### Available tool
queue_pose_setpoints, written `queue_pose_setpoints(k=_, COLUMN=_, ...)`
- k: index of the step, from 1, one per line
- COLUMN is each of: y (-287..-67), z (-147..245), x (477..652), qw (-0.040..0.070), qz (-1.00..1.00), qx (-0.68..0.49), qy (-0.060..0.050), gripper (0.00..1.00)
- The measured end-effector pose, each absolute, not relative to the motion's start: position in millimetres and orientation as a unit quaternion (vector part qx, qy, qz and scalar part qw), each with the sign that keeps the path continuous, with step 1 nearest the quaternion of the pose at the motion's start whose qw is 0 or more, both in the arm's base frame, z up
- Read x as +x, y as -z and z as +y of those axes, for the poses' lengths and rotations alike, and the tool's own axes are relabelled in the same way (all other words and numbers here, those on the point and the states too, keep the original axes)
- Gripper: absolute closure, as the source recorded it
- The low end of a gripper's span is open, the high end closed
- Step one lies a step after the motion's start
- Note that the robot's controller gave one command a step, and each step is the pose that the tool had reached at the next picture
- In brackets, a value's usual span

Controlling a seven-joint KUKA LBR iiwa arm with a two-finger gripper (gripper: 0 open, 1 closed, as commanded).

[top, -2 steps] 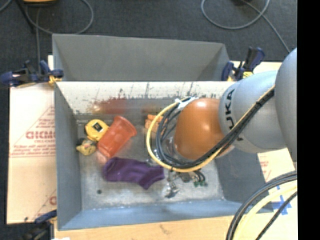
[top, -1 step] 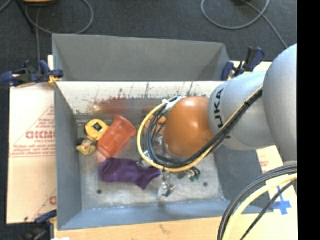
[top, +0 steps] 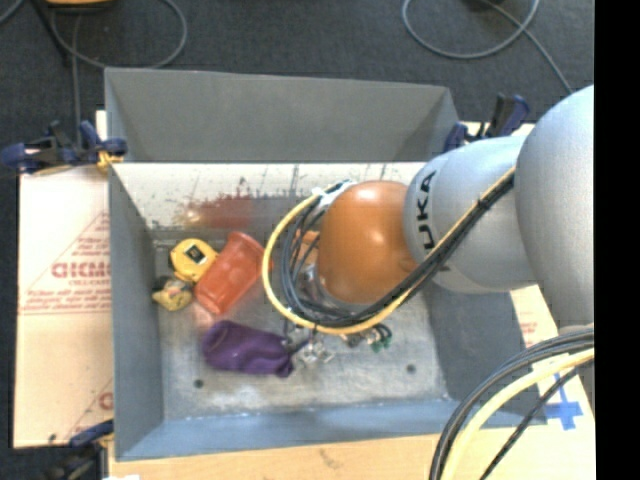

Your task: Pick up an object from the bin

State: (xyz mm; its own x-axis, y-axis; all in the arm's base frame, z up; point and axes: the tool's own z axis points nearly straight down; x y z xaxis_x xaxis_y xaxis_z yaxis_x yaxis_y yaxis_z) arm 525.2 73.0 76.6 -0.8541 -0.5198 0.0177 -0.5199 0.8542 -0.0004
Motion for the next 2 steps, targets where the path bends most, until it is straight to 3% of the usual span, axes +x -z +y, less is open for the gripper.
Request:
queue_pose_setpoints(k=1, y=-77, z=73, x=525.4, qw=0.008, qz=-0.963, qx=0.27, qy=-0.002, gripper=1.0)
queue_pose_setpoints(k=2, y=-236, z=58, x=520.8, qw=-0.003, qz=-0.964, qx=0.266, qy=0.0, gripper=1.0)
